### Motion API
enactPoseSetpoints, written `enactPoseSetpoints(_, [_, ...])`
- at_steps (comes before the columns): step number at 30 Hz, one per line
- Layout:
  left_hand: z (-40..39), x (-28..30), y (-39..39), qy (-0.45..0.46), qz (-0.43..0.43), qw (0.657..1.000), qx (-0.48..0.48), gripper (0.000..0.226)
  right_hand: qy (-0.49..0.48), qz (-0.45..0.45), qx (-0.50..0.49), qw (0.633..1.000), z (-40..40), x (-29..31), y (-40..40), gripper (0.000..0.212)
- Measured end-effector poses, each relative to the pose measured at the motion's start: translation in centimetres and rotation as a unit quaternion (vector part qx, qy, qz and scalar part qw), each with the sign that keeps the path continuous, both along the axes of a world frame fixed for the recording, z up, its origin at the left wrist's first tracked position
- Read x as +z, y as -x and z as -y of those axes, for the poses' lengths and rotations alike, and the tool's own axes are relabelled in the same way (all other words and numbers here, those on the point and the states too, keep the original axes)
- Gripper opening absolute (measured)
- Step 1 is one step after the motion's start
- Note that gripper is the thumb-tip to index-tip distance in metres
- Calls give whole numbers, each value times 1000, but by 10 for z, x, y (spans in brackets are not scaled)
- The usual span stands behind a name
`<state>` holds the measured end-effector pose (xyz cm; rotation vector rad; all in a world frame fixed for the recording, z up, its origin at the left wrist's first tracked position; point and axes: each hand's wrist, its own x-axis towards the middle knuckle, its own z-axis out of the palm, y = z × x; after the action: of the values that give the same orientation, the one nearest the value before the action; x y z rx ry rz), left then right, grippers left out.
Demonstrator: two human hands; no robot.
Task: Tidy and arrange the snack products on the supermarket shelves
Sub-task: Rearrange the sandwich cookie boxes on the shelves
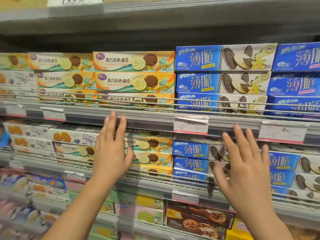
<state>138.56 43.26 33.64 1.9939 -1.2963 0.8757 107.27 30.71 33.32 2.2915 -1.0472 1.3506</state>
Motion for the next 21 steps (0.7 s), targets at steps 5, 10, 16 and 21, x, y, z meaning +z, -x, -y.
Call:
enactPoseSetpoints(5, [-13, 11, 1, -58, -5, 998, 13, 97, 28, 29, 119, 992, -20, 3, -48, 66])
enactPoseSetpoints(10, [-22, 17, 4, -86, 1, 996, 7, 96, 51, -44, 181, 981, -47, 18, -112, 71])
enactPoseSetpoints(16, [-33, 19, -3, -109, 1, 994, -26, 93, 35, -155, 85, 984, -51, 18, -153, 80])
enactPoseSetpoints(21, [-37, 15, -24, -89, 39, 992, -82, 84, 66, -146, 36, 986, -49, 11, -159, 82])
